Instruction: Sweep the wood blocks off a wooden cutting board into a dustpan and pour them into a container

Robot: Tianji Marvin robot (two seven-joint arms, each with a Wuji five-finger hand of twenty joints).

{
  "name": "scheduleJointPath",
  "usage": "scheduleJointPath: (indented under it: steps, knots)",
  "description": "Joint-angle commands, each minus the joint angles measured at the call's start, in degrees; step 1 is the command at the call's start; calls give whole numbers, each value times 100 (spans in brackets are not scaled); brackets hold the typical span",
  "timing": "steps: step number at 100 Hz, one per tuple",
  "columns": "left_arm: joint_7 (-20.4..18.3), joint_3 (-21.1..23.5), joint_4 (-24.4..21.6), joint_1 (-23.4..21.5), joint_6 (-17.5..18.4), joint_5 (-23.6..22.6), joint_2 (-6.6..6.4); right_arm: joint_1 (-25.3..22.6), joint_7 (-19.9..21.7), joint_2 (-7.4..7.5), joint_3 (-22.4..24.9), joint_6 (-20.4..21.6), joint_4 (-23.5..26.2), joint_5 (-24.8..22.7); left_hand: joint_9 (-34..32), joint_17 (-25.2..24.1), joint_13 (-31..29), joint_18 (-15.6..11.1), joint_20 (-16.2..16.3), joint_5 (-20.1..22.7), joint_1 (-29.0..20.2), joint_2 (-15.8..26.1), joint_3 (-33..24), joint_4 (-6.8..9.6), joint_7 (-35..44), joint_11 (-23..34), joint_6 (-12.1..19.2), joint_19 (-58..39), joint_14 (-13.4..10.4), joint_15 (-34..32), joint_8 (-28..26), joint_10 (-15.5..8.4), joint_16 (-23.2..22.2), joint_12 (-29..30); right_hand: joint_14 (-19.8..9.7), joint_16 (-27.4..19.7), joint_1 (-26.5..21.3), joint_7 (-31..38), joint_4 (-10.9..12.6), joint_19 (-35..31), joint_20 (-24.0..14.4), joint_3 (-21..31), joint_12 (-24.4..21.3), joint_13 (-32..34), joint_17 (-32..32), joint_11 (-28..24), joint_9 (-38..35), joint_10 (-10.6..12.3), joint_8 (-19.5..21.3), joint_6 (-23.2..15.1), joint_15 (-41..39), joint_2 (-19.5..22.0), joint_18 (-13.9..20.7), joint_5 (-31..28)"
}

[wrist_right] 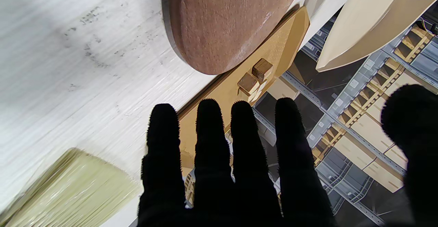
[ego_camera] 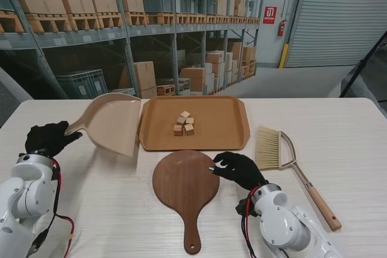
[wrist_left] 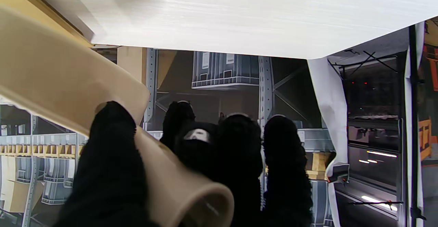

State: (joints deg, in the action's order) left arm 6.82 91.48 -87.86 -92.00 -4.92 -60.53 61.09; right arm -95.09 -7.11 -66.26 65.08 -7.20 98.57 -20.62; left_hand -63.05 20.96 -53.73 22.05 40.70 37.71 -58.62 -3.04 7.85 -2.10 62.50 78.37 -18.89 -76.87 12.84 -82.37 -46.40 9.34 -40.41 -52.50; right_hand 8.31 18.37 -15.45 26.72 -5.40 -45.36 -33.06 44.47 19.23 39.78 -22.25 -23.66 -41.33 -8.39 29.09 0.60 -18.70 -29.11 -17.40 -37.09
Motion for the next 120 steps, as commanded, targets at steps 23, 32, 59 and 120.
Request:
scheduleJointPath:
  steps: [23, 32, 59, 120]
  knots:
    - [157, 194, -230, -655, -343, -129, 62, -65, 80, -19, -22, -37, 31, 16, -255, 26, -346, 41, 157, 244, -1049, 830, -665, 131, 209, 481, -413, -248, -1015, -159, 68, -912, 46, 14, -49, 104, 28, 55, 124, 99, -116, -82, 64, 96, 3, -55, -37, 92, -31, -162, -100, 75, -204, 126]
    - [189, 177, -205, -730, -444, -119, 71, -65, 77, -20, -24, -37, 28, 12, -255, 23, -345, 33, 156, 246, -1043, 837, -663, 130, 211, 481, -408, -246, -1014, -159, 68, -912, 46, 14, -52, 104, 25, 53, 124, 97, -117, -82, 63, 98, -1, -52, -30, 98, -32, -173, -101, 73, -197, 129]
    - [258, 3, 26, -766, -704, 37, 95, -62, 72, -22, -27, -48, 20, 12, -257, 28, -343, -29, 155, 243, -1006, 847, -654, 123, 224, 468, -352, -254, -1046, -147, 56, -952, 51, 17, -46, 105, 18, 53, 124, 97, -117, -91, 62, 92, 2, -49, -17, 92, -32, -168, -101, 86, -193, 132]
    - [-372, -41, 137, -1053, -826, 260, 44, -94, 76, -25, -40, -72, 22, 58, 1298, -1213, 1307, -132, -409, -434, 34, 591, -630, 102, -1606, -3018, 29, 929, 53, 3304, 1470, 172, 451, 1480, -48, 102, 11, 55, 129, 100, -118, -101, 61, 75, 10, -51, -12, 84, -34, -169, -98, 97, -202, 119]
